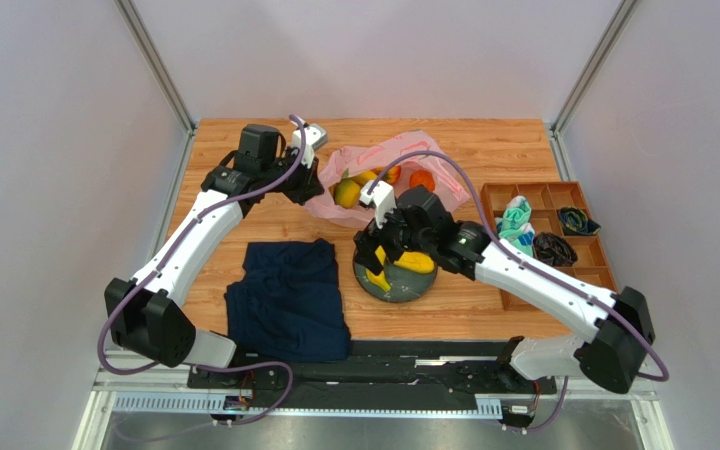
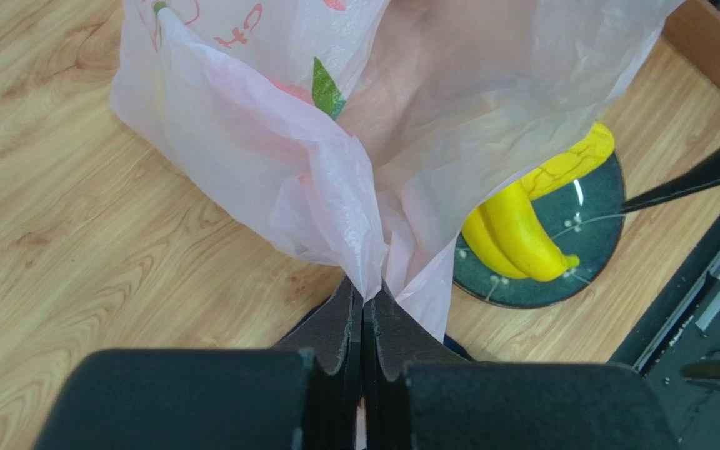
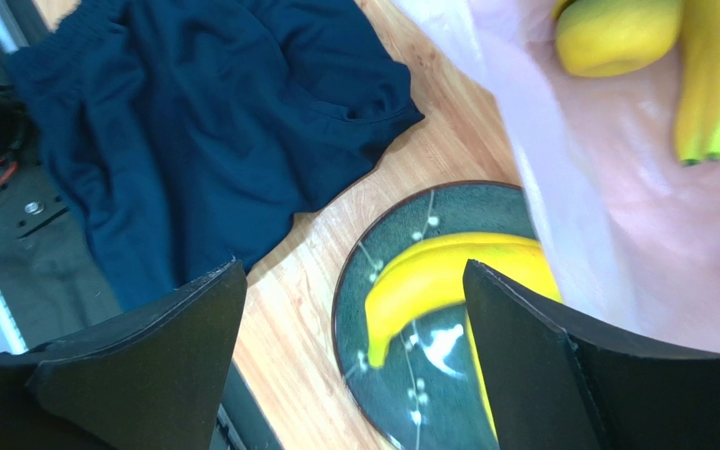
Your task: Take the fake fruits out of the plastic bag
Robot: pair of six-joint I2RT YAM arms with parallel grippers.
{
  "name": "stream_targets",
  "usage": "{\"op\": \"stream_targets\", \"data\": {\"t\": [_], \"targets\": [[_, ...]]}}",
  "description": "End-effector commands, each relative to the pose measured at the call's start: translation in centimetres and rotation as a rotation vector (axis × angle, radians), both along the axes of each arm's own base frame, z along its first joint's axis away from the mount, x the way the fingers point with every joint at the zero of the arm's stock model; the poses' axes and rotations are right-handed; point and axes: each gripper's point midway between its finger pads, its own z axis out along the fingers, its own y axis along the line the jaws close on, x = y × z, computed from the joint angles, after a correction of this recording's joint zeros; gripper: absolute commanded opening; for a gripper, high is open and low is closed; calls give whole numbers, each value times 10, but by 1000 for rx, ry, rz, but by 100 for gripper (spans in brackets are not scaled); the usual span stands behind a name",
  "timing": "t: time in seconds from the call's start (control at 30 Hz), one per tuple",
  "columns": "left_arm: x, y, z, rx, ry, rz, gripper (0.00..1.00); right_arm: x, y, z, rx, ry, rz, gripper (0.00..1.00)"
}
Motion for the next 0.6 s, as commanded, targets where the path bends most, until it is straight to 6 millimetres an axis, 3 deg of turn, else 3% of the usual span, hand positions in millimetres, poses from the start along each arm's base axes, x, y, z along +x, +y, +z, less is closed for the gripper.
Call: {"op": "stream_targets", "data": {"t": [0.0,0.1,0.2,0.37,0.43,0.5,0.53,0.57], "targets": [[-4,-9,29,-88,-65,-28,0,-17,-26,44,2,-50,5,85],[-7,-11,38,-114,-60,-27,0,3,-34,67,30,-155,-84,79],[-12,-13,47,-137,-66,-37,0,31,-42,66,-15,-232,-129,68],[-20,-9,41,-117,-45,-42,0,83,-46,31,-76,-186,-142,51],[-25,-6,38,-99,-36,-49,0,105,-51,8,-130,-142,-160,48],[-30,-4,34,-77,-38,-75,0,125,-52,7,-153,-163,-160,49],[-37,-1,22,-55,-9,-90,0,135,-49,-11,-188,-149,-150,50],[-41,2,16,-21,-26,-117,0,145,-47,-9,-211,-187,-130,50]]}}
